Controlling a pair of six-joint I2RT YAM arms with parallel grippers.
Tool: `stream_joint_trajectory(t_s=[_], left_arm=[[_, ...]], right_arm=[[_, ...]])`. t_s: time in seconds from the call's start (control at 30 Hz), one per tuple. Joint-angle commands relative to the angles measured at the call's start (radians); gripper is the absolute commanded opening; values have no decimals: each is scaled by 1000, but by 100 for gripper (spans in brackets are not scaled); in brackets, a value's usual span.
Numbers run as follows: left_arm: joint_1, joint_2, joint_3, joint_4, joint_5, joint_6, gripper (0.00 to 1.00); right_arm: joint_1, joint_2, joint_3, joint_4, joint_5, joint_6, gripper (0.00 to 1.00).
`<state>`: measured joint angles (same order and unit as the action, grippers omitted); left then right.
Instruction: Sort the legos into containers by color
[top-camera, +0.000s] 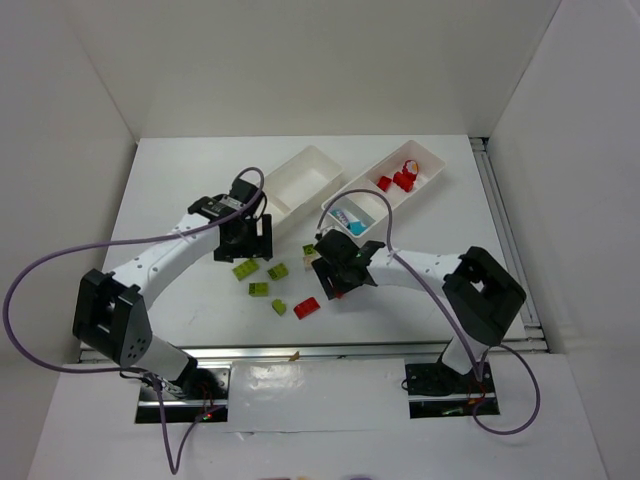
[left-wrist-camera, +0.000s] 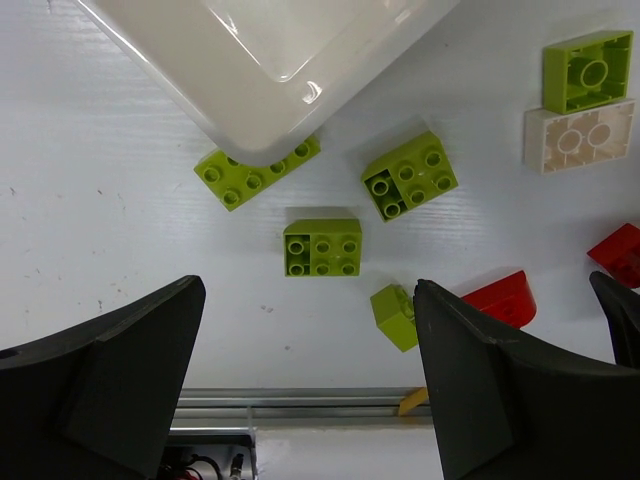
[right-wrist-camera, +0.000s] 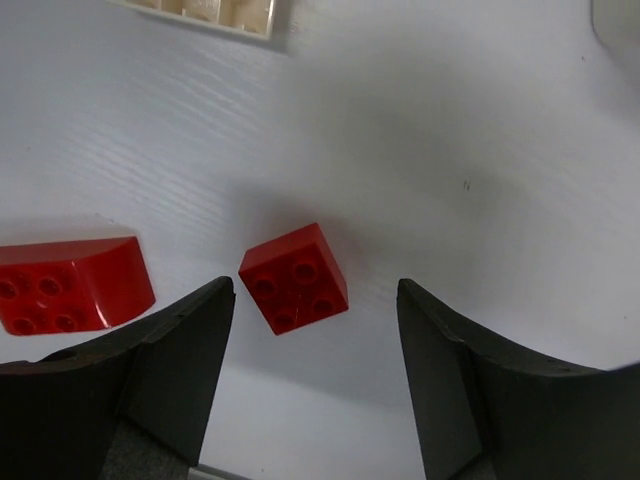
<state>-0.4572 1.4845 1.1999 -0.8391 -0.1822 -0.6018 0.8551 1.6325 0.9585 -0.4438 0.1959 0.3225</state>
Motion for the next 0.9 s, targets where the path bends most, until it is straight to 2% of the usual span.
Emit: stream_joint_trajectory(t_s=[0.0,0.2,0.33,0.37,0.53,0.73,0.87], left_arm=[[-5,20,38,-20,-22,16,96],[-14,30,56,-20,-22,16,95],[-14,39,66,-31,-34,25,95],[-14,39,66,-31,-45,25,95],[-14,39,66,-31,-45,25,95],[-14,48,66,-31,-36,25,95],[-23,48,66,-31,-36,25,95]], right_arm=[[4,29,-1,94,4,-79,72],[4,115,48,99,4,-103,61],[4,78,92,60,-10,-82,40],[4,64,111,22,25,-82,31],[-42,-17,178,-47,54,-69,29],[-108,-63,189,-47,45,-51,29],[-175,-94,253,-65,85,-51,29]])
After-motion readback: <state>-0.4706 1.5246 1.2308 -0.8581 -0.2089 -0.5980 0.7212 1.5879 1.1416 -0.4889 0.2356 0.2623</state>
